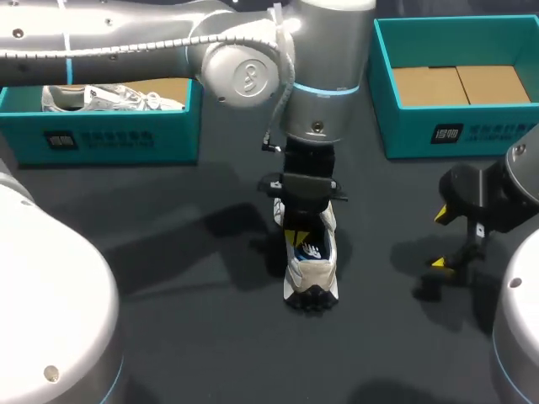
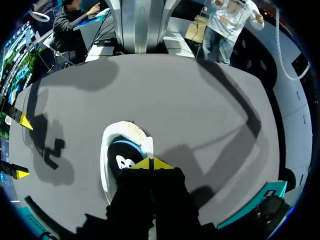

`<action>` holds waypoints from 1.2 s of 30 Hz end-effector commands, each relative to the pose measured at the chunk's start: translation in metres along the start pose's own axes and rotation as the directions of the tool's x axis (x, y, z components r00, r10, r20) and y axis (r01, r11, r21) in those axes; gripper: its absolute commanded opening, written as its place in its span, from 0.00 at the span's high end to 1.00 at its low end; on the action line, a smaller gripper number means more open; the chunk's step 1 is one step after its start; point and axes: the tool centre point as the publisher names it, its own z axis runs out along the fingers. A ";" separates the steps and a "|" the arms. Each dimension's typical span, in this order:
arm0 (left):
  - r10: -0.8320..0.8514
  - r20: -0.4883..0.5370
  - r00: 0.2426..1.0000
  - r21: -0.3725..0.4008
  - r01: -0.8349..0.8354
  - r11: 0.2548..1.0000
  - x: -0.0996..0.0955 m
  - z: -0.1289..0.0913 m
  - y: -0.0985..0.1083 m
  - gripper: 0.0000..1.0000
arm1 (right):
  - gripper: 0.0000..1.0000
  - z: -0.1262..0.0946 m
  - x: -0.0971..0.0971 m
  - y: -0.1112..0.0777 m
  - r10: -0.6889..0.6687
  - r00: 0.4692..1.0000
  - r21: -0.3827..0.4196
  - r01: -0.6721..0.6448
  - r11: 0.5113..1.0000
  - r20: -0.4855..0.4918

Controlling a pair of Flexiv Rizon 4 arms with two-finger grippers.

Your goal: Take the shoe out of the shoebox, open the shoe tongue, remove and reinsert the insole, then place the shoe into the shoebox

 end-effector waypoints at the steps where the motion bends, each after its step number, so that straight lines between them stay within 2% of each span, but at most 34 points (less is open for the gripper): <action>1: 0.012 -0.083 0.996 0.000 -0.012 1.000 -0.004 0.003 -0.001 1.00 | 0.00 -0.001 0.002 0.000 0.000 1.000 0.001 0.000 1.000 0.003; 10: 0.010 -0.118 0.993 0.011 -0.009 1.000 -0.009 0.027 0.001 1.00 | 0.00 -0.001 0.002 0.000 0.000 1.000 0.001 0.000 1.000 0.003; 14: 0.003 -0.112 0.994 0.011 -0.002 1.000 -0.010 0.031 0.003 1.00 | 0.00 -0.001 0.002 0.000 0.000 1.000 0.001 0.000 1.000 0.003; 23: 0.001 -0.078 0.997 -0.024 -0.003 1.000 -0.008 0.020 -0.002 1.00 | 0.00 -0.001 0.002 0.000 0.000 1.000 0.001 0.000 1.000 0.003; 36: -0.050 -0.151 0.987 -0.043 0.044 0.998 -0.004 0.054 0.010 1.00 | 0.00 -0.001 0.002 0.000 0.000 1.000 0.001 0.000 1.000 0.003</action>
